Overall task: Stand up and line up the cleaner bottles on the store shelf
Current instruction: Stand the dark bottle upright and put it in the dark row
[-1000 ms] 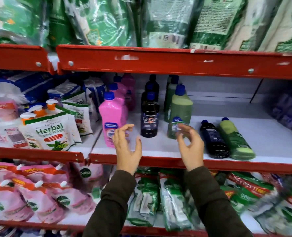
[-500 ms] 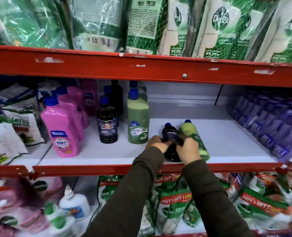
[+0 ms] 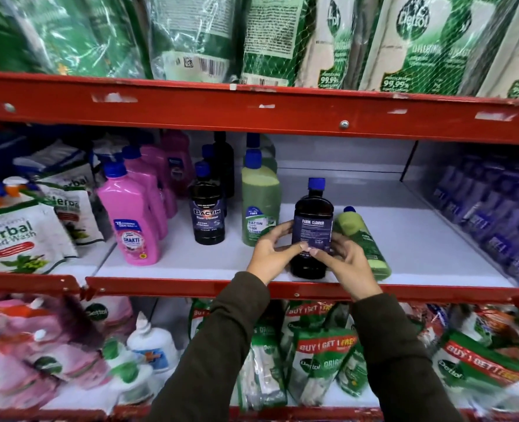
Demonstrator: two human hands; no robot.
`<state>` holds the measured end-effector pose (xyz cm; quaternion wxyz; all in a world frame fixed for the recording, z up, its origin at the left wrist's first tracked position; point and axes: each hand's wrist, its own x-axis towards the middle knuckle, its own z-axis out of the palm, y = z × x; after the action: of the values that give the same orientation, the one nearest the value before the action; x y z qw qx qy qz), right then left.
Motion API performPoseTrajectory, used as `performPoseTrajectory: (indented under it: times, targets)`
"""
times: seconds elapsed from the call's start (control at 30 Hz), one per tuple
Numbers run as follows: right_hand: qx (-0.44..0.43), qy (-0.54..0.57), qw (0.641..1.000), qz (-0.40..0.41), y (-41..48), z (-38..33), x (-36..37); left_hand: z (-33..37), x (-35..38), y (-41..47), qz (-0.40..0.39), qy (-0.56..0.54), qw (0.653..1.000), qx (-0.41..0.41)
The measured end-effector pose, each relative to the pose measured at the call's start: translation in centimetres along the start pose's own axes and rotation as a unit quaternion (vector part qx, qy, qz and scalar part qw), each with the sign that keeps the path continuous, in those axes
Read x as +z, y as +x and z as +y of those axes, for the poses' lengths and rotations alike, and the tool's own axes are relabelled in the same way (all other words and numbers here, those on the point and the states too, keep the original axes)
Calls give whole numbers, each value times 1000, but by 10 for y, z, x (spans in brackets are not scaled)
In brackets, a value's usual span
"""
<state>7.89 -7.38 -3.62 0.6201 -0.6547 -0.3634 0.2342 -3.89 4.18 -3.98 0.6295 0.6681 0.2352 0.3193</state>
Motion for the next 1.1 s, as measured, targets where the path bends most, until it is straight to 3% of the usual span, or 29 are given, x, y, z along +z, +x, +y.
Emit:
performPoseTrajectory:
  times: [0.1,0.3,0.53,0.77,1.0,1.1]
  targets:
    - [-15,32,999,-11,-9,2,34,2,-35,-18,1,4,1000,27]
    - [-41,60,995,-65,-8,1,129,3,-121,-48,84,23,995,41]
    - [-72,-1,991,-108,4,0,178,-6,-168,-54,123,73,988,66]
    - [-61,-18,998,-16,5,10,176,-14,-173,-49,167,114,976,83]
    - [-32,-1,986,-163,3,5,176,-18,-183,-43,41,159,985,45]
    - [-42,-29,982,-181,8,2,175,-18,-182,-43,42,143,988,41]
